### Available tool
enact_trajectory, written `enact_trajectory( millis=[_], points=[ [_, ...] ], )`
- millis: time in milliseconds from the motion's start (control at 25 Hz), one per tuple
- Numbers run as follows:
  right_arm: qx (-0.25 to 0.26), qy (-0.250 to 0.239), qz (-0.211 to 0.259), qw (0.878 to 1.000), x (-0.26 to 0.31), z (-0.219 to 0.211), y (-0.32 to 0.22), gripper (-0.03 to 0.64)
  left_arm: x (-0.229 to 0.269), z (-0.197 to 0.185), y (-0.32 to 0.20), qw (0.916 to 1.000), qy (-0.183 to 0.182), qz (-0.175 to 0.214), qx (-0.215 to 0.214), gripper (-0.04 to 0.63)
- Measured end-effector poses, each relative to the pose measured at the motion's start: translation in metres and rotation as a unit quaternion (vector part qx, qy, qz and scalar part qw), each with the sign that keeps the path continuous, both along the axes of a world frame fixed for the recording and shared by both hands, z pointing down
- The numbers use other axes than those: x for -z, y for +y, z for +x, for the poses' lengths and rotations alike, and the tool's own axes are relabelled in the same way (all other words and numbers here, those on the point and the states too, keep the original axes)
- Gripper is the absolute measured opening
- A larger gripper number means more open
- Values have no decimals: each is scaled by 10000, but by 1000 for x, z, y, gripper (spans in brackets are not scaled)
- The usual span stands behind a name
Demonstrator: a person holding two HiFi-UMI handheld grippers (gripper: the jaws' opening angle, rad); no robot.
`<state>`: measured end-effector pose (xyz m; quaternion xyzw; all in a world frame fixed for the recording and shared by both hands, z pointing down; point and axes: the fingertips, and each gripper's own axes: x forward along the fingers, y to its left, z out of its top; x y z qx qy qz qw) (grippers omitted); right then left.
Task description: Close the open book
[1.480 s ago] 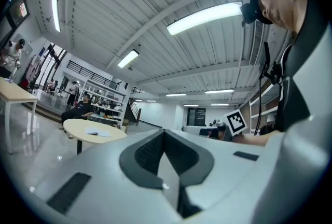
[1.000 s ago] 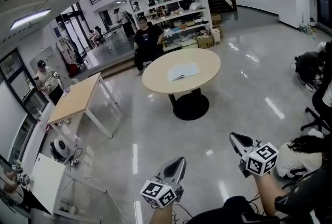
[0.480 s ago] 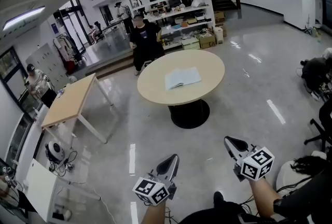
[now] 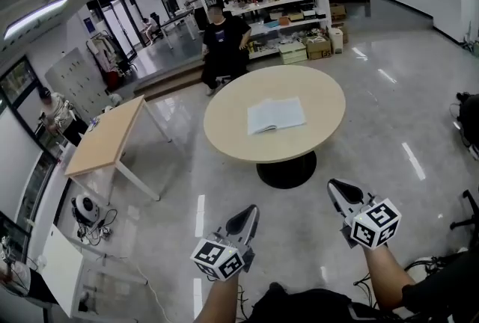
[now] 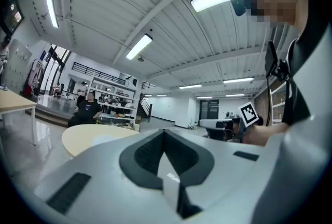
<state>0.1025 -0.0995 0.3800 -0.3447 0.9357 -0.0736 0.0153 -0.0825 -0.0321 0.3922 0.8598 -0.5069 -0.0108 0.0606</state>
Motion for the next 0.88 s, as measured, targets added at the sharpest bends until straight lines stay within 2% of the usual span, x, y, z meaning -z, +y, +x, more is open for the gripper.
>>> enact_trajectory(
  millis=[160, 520, 880],
  points=[
    [-34, 19, -109, 9999, -20, -23, -62, 0, -20, -21, -67, 10000, 46, -89, 5, -11],
    [-219, 442, -1, 9988, -38, -108, -186, 54, -45, -89, -200, 9989, 56, -224, -420, -11],
    [-273, 509, -178, 9982, -43, -154, -294, 92, -58, -123, -309, 9973, 54, -472, -568, -11]
  ],
)
